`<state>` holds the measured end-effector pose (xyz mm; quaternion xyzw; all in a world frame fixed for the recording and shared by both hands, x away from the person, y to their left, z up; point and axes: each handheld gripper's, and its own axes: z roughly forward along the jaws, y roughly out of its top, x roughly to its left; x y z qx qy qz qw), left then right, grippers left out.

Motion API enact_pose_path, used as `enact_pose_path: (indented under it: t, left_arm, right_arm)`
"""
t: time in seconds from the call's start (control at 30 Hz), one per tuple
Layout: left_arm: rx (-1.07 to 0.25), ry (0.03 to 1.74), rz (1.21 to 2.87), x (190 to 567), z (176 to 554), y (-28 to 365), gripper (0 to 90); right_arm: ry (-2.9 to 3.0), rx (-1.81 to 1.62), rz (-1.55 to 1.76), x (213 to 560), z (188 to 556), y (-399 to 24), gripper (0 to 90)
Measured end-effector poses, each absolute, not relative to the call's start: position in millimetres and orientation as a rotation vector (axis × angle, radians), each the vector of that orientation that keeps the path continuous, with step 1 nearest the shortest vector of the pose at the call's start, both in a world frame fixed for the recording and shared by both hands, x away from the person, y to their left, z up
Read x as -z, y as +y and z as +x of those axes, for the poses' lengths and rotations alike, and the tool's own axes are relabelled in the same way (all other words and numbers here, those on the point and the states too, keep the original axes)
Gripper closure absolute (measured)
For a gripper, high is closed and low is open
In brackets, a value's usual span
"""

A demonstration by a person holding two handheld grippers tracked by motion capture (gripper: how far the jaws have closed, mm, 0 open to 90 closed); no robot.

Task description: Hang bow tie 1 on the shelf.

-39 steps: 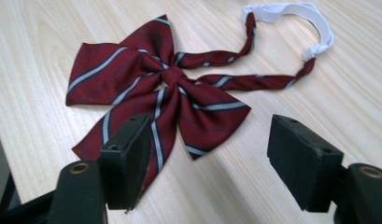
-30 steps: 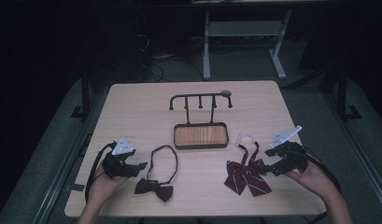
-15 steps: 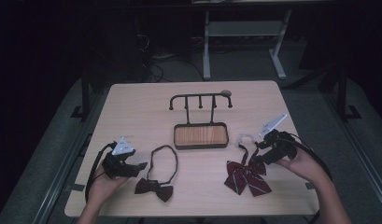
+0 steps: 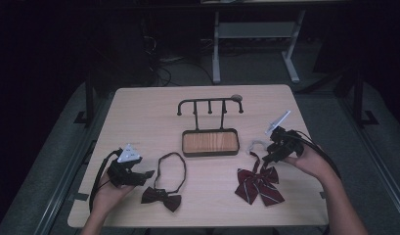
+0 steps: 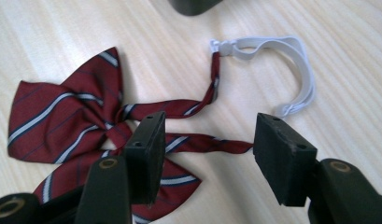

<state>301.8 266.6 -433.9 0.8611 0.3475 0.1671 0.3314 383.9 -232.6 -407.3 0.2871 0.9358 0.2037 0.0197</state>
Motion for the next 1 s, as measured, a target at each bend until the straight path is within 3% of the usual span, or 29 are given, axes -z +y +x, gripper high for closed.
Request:
enact_pose_path:
  t: [0.6,1.0]
  left_arm:
    - [-0.429,0.913,2.253,435,303,268,28.9]
    - [-0.429,0.913,2.254,435,303,268,28.9]
  right_arm:
    - [2.897,-0.503,1.023,419,422,-229,49.8]
    - [2.869,-0.39,1.128,431,432,-228,60.3]
